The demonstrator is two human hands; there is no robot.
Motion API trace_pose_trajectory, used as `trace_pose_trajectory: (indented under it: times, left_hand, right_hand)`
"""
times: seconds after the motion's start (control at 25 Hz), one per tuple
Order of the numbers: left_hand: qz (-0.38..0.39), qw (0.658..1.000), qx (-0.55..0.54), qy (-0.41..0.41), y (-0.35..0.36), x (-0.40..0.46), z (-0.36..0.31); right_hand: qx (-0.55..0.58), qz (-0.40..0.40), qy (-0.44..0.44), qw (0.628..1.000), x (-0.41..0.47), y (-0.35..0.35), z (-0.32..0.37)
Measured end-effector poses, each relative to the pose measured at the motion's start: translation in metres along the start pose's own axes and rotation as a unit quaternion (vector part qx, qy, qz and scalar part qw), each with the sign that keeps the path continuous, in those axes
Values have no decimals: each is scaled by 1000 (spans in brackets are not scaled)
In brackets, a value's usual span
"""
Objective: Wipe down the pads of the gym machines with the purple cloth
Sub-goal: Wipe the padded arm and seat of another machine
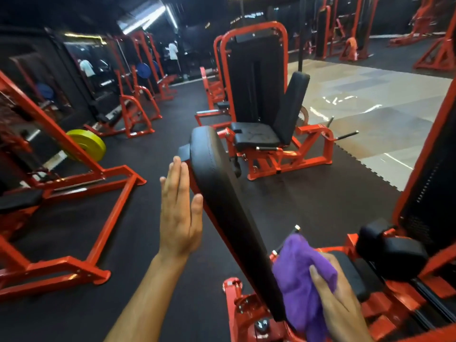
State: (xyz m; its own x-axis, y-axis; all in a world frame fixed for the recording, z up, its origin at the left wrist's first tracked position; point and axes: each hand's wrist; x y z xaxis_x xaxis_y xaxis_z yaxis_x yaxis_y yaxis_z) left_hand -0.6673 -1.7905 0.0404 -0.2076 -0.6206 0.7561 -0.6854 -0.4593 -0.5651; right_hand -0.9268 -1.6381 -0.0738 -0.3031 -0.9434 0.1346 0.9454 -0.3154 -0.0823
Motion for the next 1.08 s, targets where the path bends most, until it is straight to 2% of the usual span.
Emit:
trace_pose_trajectory:
  times: [0.08,0.2,0.28,0.36,0.52,0.6,0.68,0.8,0.88,1.0,1.08]
  left_hand:
    - [63,998,-15,-26,-10,52,-4]
    - [173,975,-56,-129,-13,106,-4]
    - [192,962,-80,-175,-13,116,-7]
    - [183,958,-112,-192,-14,113,-11]
    - [149,953,-147,-220,-12,110,-13]
    - [135,954,-137,-229,-9,109,-16]
    - [122,956,-130,-234,-7,109,-18]
    - [133,954,-112,-242,-8,109,-20]
    - [143,951,-93,-260,-9,110,-21]
    - [145,953,-74,-257,-9,111,-25]
    - [133,955,-75,-254,-7,110,-25]
  right_hand:
    - [14,4,-154,988,32,14,53]
    - [-7,78,-345,935,83,63,99]
    - [-49,121,-386,913,116,100,112]
    - [-94,91,-414,901,145,125,119]
    - [-50,100,-459,881,167,131,125]
    - [12,115,-454,884,180,129,125]
    - [53,125,-404,904,212,133,136]
    - [37,151,-312,937,292,147,145]
    - [42,166,-252,952,316,149,128]
    - [88,157,-171,969,252,126,76]
    - [122,134,-187,965,179,109,58]
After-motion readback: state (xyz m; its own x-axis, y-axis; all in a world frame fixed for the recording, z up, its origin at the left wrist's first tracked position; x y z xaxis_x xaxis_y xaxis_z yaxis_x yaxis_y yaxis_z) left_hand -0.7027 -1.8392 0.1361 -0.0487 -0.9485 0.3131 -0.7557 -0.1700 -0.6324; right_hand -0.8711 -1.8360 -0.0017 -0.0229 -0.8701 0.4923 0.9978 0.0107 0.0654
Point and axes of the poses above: each hand's wrist, its own x-axis towards the middle knuckle, its own y-axis out of the palm, z = x × y
